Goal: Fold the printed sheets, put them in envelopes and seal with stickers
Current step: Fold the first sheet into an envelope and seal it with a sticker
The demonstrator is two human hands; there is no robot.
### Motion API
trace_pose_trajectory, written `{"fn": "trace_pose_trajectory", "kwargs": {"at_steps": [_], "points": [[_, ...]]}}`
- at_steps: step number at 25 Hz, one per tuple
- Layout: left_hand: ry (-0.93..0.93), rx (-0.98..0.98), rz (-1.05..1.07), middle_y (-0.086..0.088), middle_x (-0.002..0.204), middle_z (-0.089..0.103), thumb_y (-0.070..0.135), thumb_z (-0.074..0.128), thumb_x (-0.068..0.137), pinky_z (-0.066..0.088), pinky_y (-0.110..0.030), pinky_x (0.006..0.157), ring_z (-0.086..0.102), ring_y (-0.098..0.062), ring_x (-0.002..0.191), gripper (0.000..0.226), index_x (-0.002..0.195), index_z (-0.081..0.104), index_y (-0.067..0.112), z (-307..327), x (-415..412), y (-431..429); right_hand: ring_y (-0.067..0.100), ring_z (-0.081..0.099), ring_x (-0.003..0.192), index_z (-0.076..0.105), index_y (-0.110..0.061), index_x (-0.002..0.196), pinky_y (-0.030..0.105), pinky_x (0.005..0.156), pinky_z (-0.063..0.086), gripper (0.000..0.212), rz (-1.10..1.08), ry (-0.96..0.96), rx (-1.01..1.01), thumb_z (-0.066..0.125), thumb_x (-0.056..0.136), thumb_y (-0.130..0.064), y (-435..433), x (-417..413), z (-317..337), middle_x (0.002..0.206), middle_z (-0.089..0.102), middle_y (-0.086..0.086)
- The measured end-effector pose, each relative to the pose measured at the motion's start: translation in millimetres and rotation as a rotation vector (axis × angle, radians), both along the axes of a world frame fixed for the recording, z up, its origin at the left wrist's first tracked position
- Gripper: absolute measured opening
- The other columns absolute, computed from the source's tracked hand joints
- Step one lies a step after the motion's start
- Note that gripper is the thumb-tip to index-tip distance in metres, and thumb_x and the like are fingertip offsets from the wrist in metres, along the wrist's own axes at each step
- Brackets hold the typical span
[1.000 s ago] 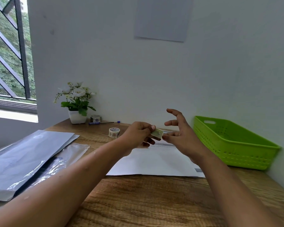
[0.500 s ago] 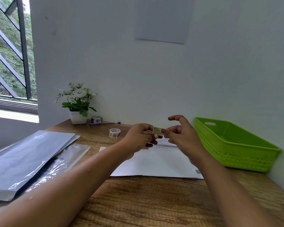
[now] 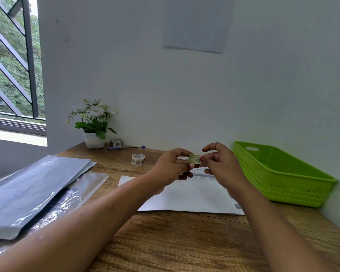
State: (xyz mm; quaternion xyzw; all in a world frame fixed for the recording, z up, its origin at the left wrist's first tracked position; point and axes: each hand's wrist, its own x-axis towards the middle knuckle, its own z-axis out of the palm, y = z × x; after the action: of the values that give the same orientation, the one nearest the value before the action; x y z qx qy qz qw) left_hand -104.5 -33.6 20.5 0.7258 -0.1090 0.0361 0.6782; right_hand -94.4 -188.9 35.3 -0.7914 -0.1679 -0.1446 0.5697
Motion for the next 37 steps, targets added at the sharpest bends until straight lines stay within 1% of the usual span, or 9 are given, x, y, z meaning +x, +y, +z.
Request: {"fn": "trace_pose_trajectory", "kwargs": {"at_steps": [5,10,13,17,21,24,28,31,37], "points": [[-0.009,0.006,-0.010,-0.002,0.084,0.072,0.009,0.059,0.091,0.054,-0.027,0.069,0.065,-0.010,0.060,0.015,0.104,0.053,0.013,-3.9,-3.9,-5.3,0.013,0.066,0.077,0.057,-0.020,0.092,0.023,0.061,0.049,0.019,0.002,0.004,0.003,0.053,0.092,-0.001,0.2,-0.3,0.3,0.082,0.069,0.005],[-0.013,-0.005,-0.023,-0.002,0.086,0.072,0.012,0.055,0.094,0.052,-0.030,0.071,0.065,-0.013,0.065,0.007,0.098,0.051,0.018,-5.6,-4.4,-8.0,0.016,0.067,0.078,0.058,-0.016,0.097,0.026,0.067,0.053,0.005,0.023,0.046,0.070,0.055,0.094,-0.013,-1.5,-0.9,3.4,0.086,0.070,0.008],[-0.023,0.004,0.022,-0.003,0.089,0.072,0.014,0.055,0.094,0.053,-0.033,0.075,0.065,-0.015,0.068,0.012,0.105,0.052,0.012,-5.8,-3.2,-8.9,0.016,0.068,0.079,0.057,-0.016,0.102,0.027,0.067,0.053,0.024,0.055,0.049,0.042,0.070,0.084,-0.025,-2.1,-2.4,3.9,0.085,0.072,0.010],[0.001,0.006,0.023,-0.005,0.091,0.072,0.012,0.054,0.094,0.052,-0.033,0.073,0.065,-0.017,0.069,0.010,0.102,0.049,0.016,-4.1,-4.9,-16.5,0.017,0.066,0.072,0.063,-0.015,0.094,0.035,0.073,0.055,0.018,-0.013,0.011,-0.064,0.072,0.080,-0.006,-10.8,1.8,5.3,0.080,0.072,0.013],[0.085,0.197,0.025,-0.009,0.099,0.071,0.014,0.053,0.094,0.052,-0.028,0.066,0.064,-0.018,0.073,0.008,0.096,0.050,0.020,-1.5,2.9,-27.6,0.020,0.064,0.070,0.065,-0.012,0.089,0.031,0.069,0.055,0.015,-0.019,0.106,-0.066,0.068,0.082,0.001,-23.5,14.4,9.9,0.076,0.068,0.013],[0.226,0.331,-0.022,-0.009,0.094,0.070,0.013,0.057,0.092,0.054,-0.028,0.063,0.062,-0.016,0.066,0.006,0.093,0.052,0.017,-0.5,14.4,-28.3,0.021,0.063,0.068,0.062,-0.009,0.092,0.034,0.070,0.057,0.017,-0.069,0.125,-0.103,0.069,0.080,0.002,-29.6,25.3,6.0,0.074,0.067,0.014],[0.102,0.770,0.010,0.002,0.095,0.062,0.029,0.074,0.078,0.048,-0.023,0.061,0.055,-0.008,0.073,0.034,0.106,0.054,0.023,-15.5,25.3,-30.3,0.021,0.063,0.065,0.060,-0.009,0.090,0.032,0.061,0.057,0.023,-0.160,0.235,-0.082,0.072,0.076,0.004,-42.8,31.9,-14.2,0.078,0.065,0.017],[0.022,0.732,0.025,0.006,0.092,0.061,0.034,0.075,0.076,0.039,-0.019,0.059,0.053,-0.005,0.076,0.048,0.115,0.047,0.029,-21.8,25.1,-29.2,0.019,0.063,0.066,0.060,-0.008,0.093,0.031,0.061,0.057,0.024,-0.173,0.297,-0.118,0.073,0.075,0.002,-47.1,36.1,-20.3,0.080,0.066,0.017],[-0.161,0.823,0.028,0.005,0.102,0.063,0.032,0.069,0.082,0.040,-0.024,0.076,0.053,-0.010,0.084,0.050,0.124,0.043,0.038,-26.2,19.0,-30.2,0.016,0.063,0.060,0.057,-0.016,0.088,0.034,0.067,0.055,0.027,-0.197,0.203,-0.272,0.075,0.073,-0.003,-32.4,40.7,-30.5,0.077,0.068,0.014]]}}
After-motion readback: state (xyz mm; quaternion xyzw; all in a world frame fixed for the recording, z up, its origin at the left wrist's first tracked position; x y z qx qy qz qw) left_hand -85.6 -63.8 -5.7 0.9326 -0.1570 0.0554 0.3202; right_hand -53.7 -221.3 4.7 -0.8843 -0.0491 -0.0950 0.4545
